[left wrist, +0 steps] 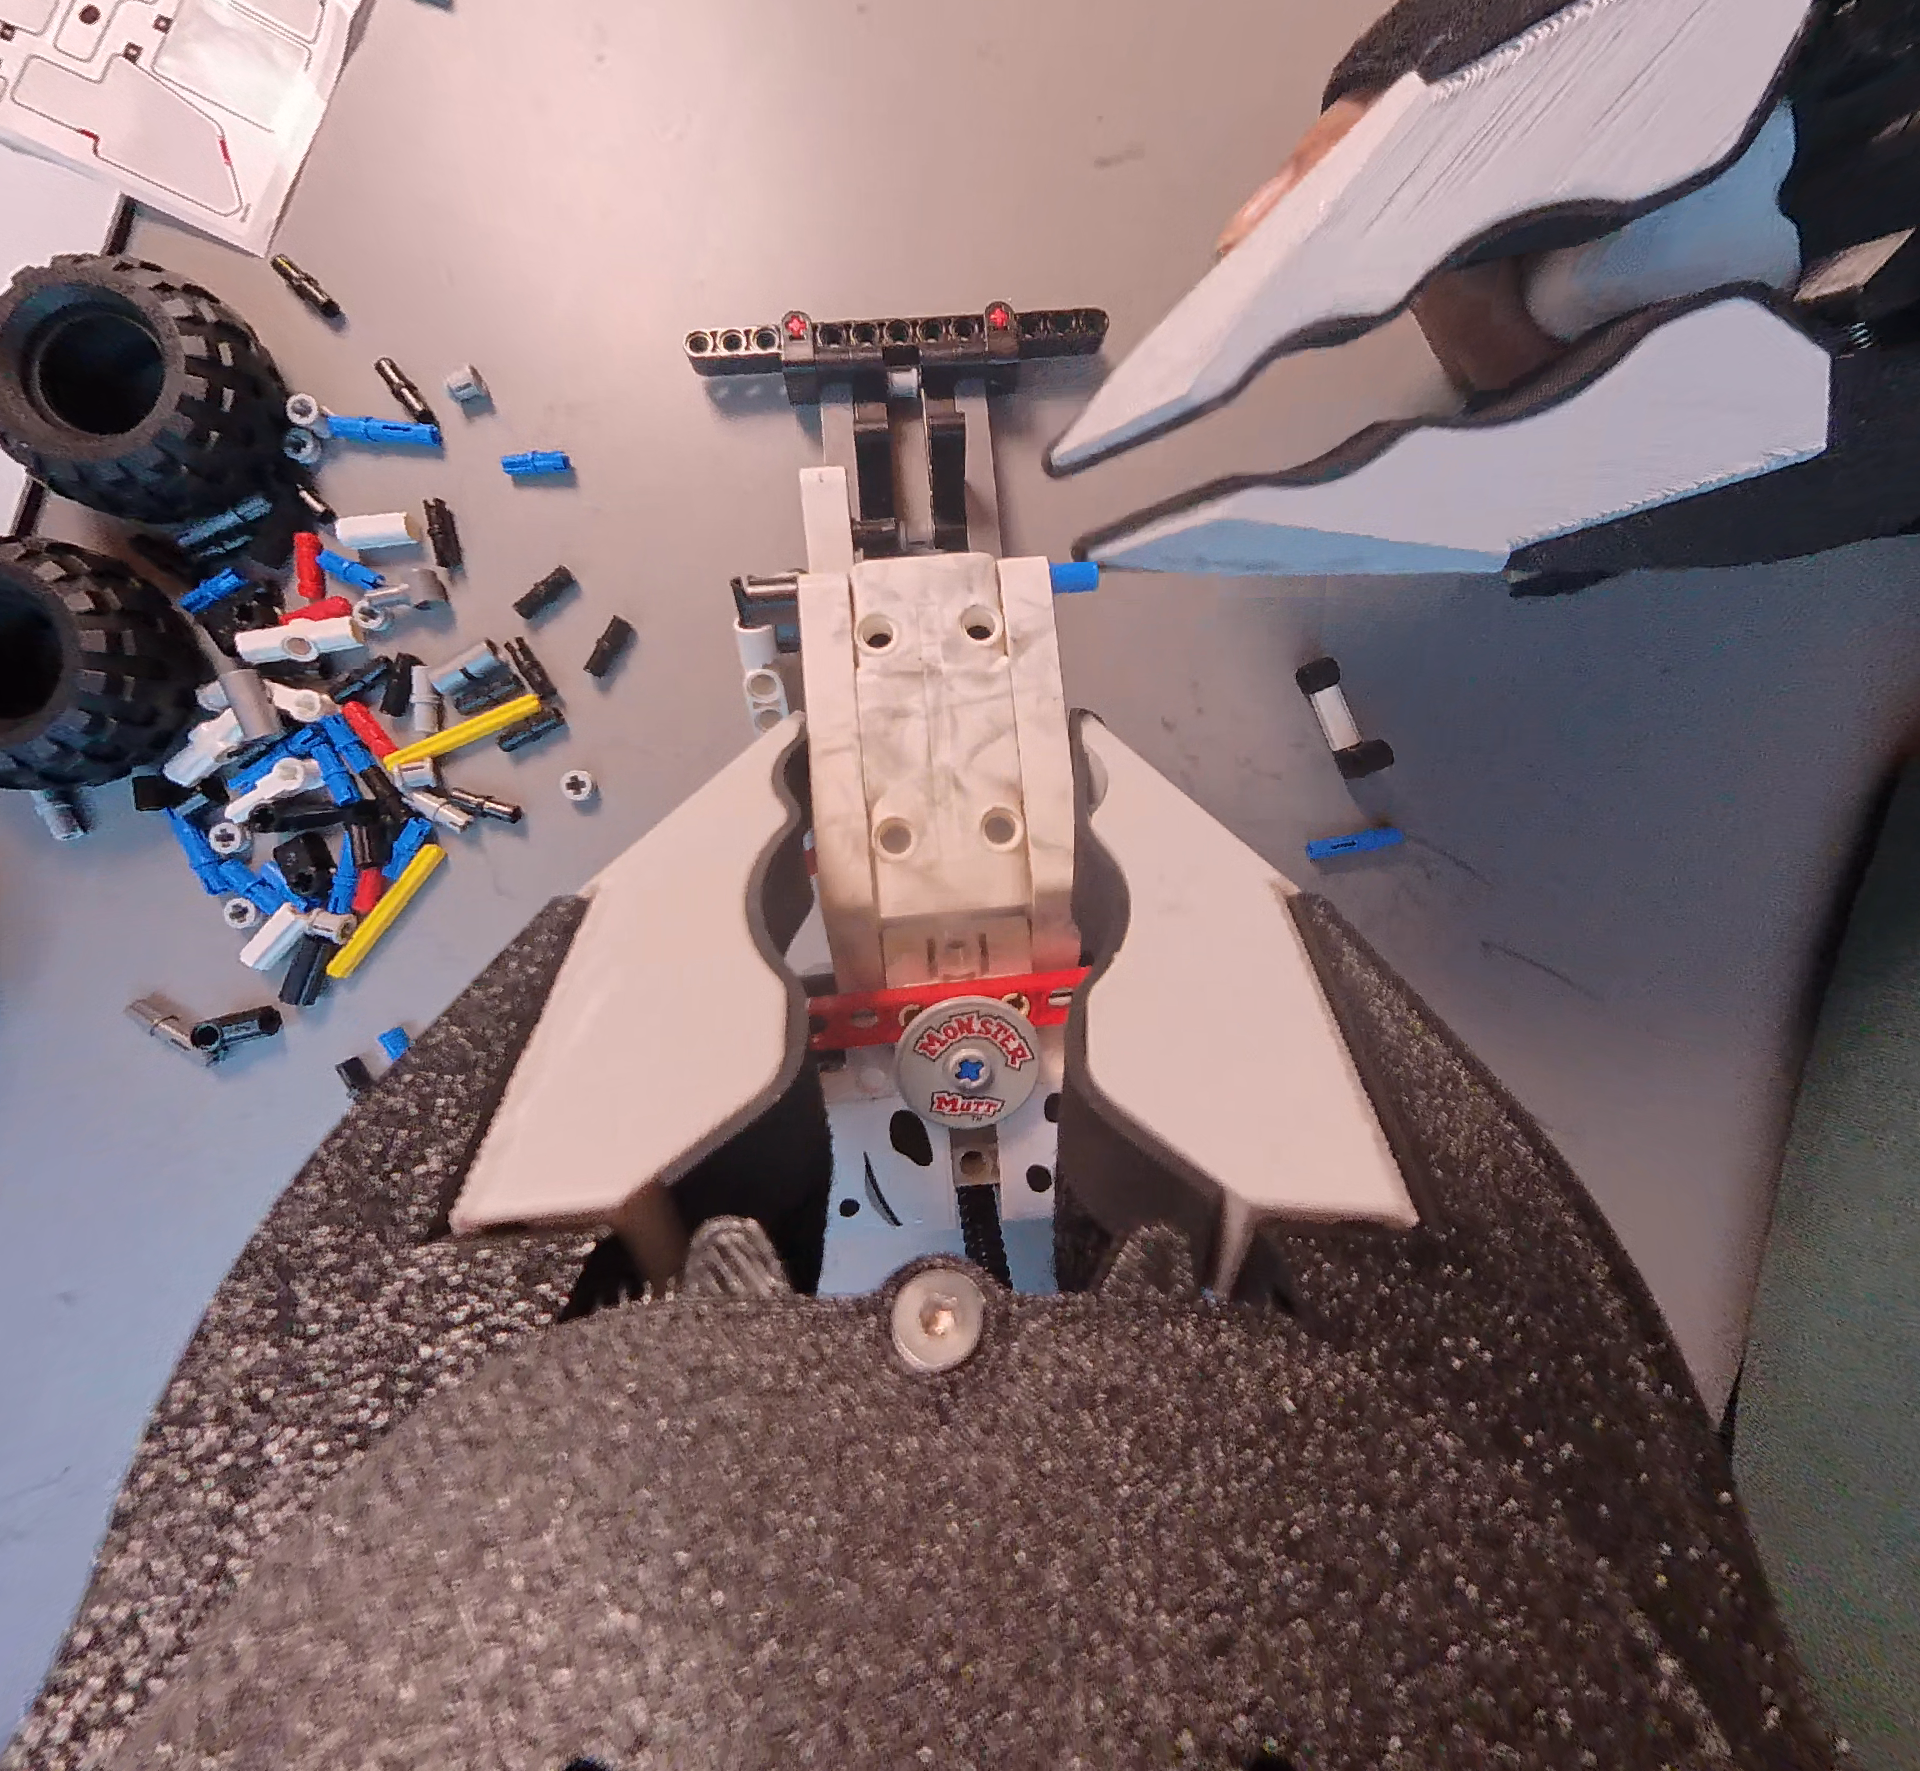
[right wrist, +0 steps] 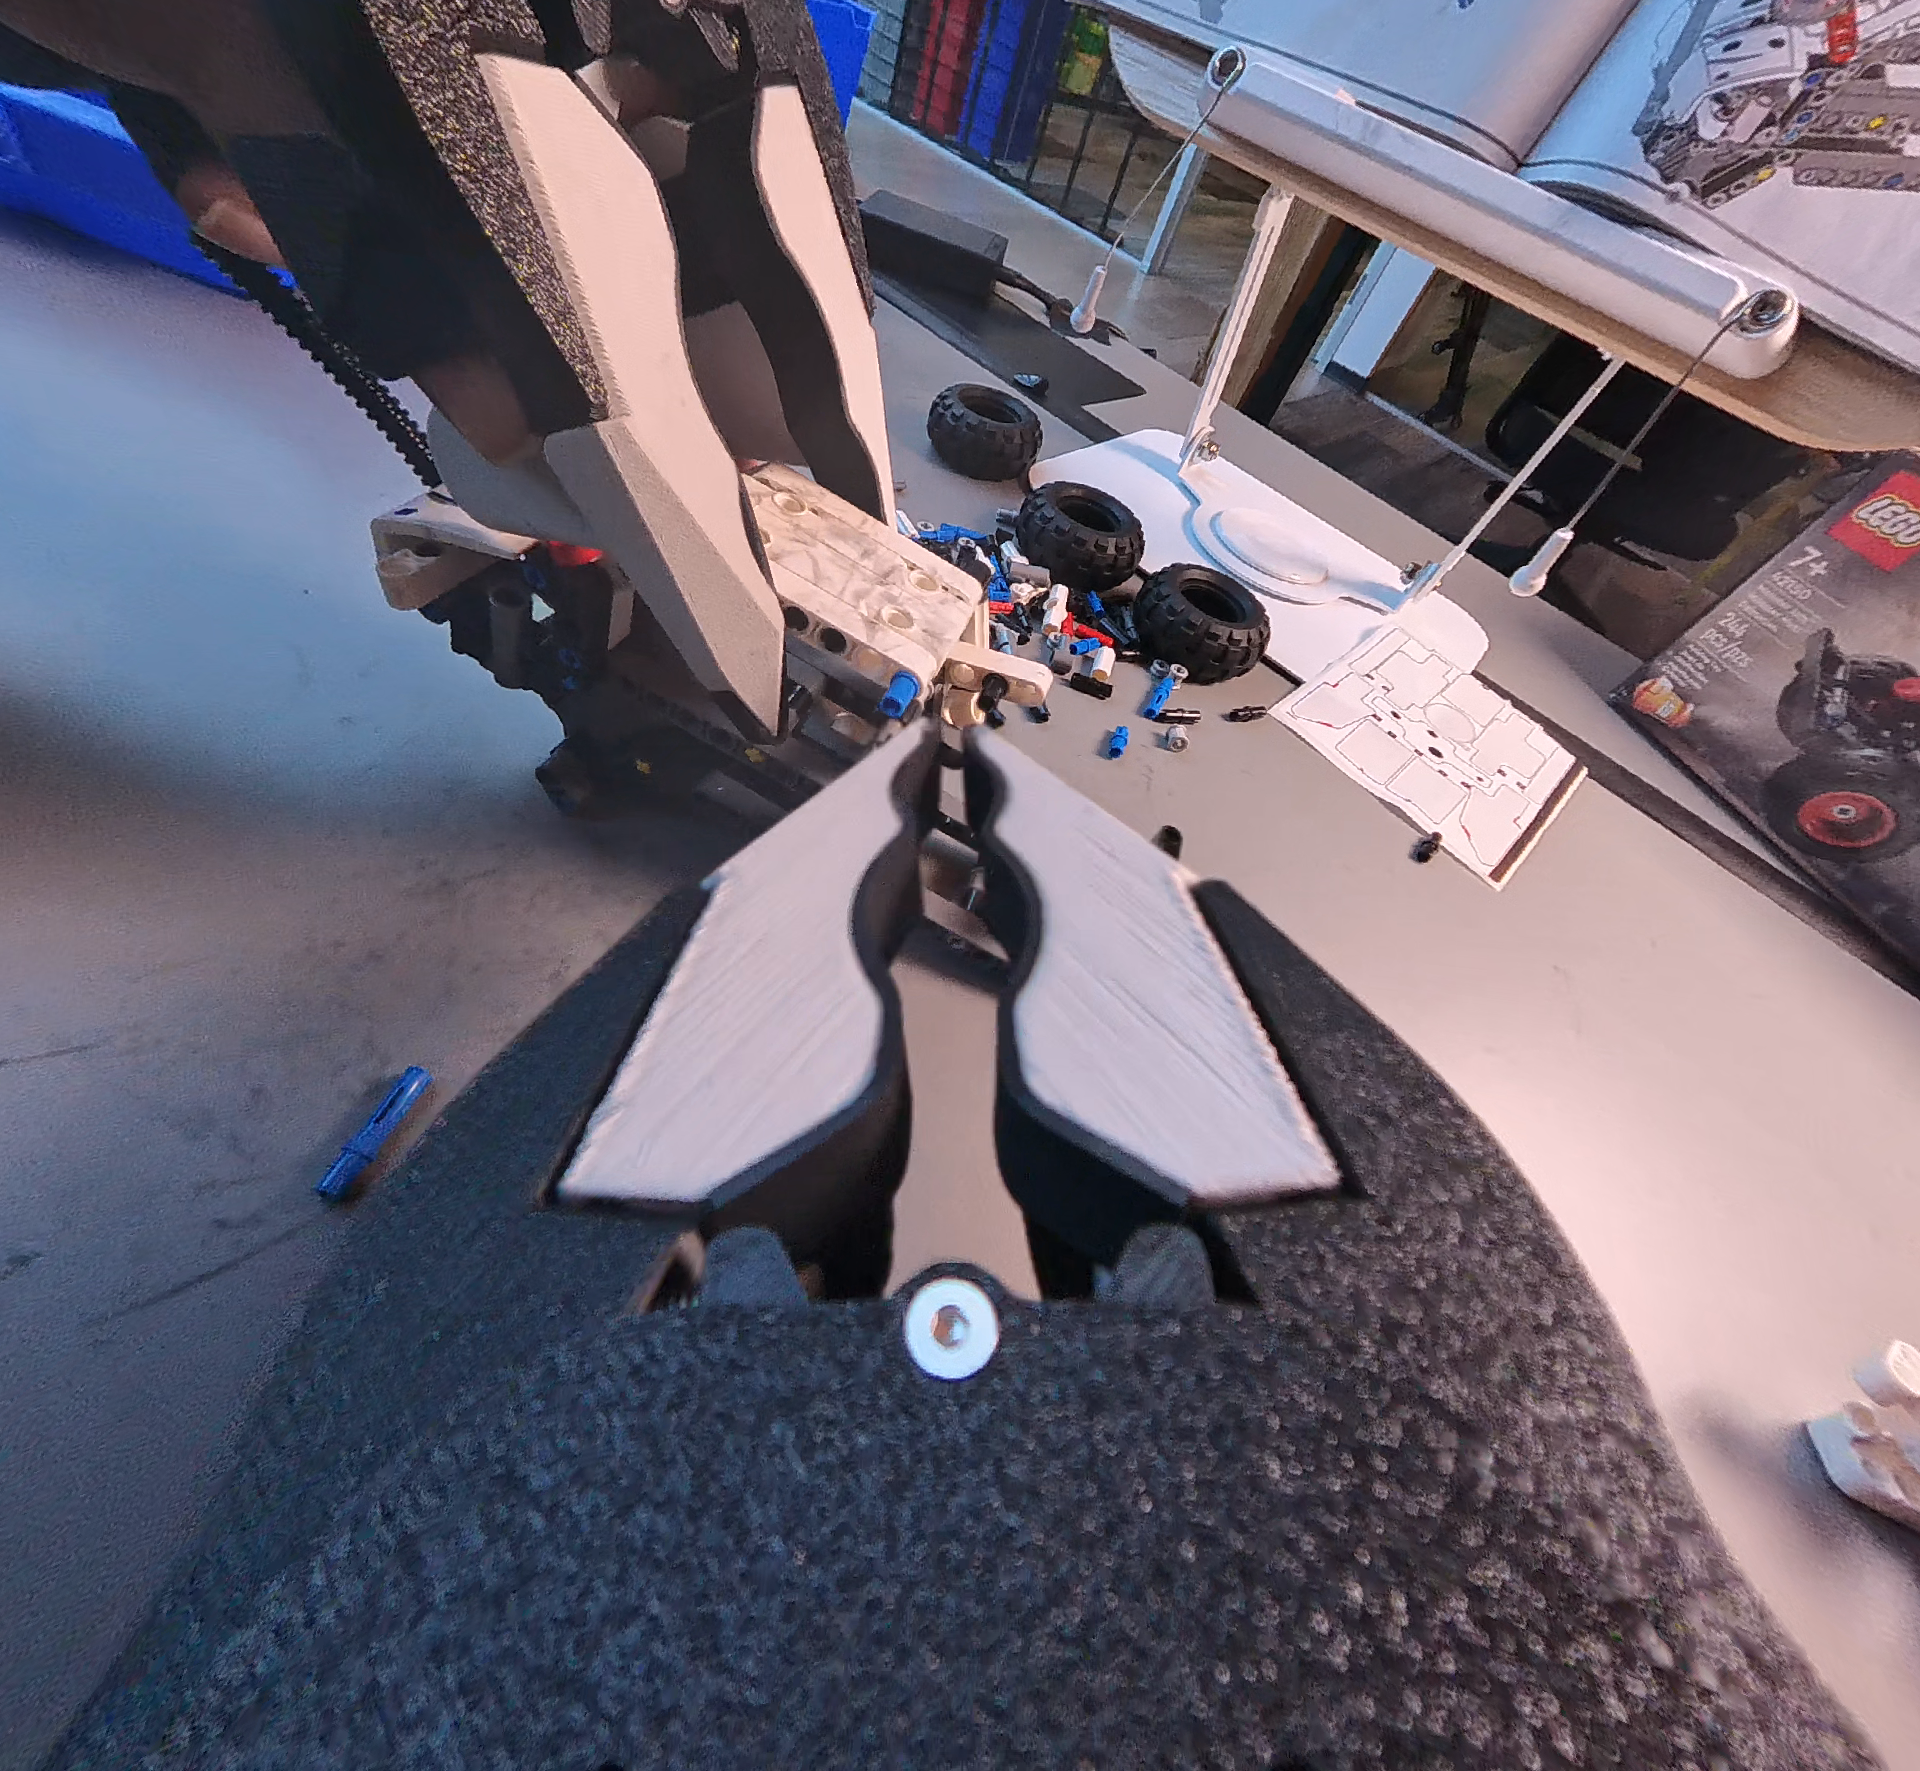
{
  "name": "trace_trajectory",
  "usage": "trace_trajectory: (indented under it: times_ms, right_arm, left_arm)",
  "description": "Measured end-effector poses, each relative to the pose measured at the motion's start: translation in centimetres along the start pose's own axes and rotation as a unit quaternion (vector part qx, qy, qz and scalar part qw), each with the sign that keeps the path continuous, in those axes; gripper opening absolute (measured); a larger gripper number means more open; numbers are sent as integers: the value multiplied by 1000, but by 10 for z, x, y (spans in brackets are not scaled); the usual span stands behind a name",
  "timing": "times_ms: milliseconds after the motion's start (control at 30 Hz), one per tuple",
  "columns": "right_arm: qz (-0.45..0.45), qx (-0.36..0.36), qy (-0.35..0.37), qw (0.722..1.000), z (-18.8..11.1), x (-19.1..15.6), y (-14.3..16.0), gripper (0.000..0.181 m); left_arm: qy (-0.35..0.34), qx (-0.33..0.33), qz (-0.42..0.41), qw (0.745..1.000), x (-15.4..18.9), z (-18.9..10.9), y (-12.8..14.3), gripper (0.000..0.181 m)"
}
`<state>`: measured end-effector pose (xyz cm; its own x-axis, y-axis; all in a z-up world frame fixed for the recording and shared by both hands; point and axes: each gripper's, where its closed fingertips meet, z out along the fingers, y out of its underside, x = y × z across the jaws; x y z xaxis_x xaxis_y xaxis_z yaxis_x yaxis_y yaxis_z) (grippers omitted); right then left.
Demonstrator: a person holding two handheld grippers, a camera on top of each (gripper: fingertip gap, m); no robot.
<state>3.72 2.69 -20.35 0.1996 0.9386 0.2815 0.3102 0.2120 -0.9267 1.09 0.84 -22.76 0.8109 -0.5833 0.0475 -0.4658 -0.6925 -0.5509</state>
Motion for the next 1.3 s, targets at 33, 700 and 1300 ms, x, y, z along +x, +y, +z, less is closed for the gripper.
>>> trace_trajectory:
  times_ms: [33,700,1300]
  right_arm:
    - [-4,6,0,1000,-1,0,-2,0]
    - [-9,38,-13,999,-5,-4,-12,22]
    - [-28,15,-25,999,-5,-4,-5,26]
  left_arm:
    - [1,1,-2,1000,0,0,0,47]
    - [7,10,13,1000,2,-1,1,48]
    - [72,43,13,996,9,-2,-1,47]
